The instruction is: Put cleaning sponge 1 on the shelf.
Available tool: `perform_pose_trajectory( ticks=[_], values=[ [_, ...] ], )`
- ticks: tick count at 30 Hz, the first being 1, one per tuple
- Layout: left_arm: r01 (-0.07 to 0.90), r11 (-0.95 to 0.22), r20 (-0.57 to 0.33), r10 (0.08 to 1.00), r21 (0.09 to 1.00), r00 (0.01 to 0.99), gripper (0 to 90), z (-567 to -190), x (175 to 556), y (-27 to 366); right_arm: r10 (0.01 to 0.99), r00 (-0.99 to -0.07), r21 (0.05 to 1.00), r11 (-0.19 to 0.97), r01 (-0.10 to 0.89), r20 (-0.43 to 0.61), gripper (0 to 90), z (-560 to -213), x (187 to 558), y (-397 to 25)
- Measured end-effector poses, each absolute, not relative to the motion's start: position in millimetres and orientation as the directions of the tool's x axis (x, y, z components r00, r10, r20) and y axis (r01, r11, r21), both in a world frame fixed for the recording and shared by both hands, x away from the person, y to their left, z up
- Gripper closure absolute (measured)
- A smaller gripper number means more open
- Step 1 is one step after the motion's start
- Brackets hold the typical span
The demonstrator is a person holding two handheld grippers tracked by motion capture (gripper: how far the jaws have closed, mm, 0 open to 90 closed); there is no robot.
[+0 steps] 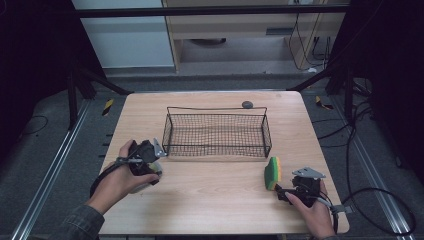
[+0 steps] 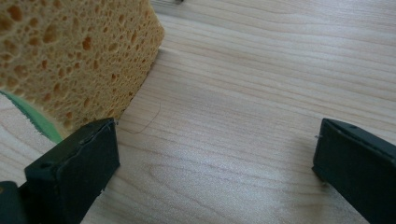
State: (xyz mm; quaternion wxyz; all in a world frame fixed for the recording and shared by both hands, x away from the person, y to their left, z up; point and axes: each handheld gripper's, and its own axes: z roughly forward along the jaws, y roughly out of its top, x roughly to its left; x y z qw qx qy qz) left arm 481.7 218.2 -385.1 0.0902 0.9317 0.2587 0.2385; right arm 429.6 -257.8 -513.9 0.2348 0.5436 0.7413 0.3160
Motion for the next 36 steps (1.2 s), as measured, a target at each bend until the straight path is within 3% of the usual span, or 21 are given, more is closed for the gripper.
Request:
perform_pose_trajectory(
  ticks=[16,24,36],
  values=[
    [0.476,-0.839,0.434,0.544,0.264,0.718,19.3,-375,491,248,0.954,-0.299,0.724,0.206,0.658,0.0,0.5,-514,429,-258],
    [0.528,-0.823,0.419,0.563,0.21,0.712,29.1,-380,493,262,0.954,-0.299,0.723,0.209,0.658,-0.004,0.5,-514,429,-258],
    [0.52,-0.835,0.357,0.547,0.177,0.757,49.0,-392,488,263,0.955,-0.296,0.724,0.205,0.658,-0.001,0.5,-514,429,-258]
  ],
)
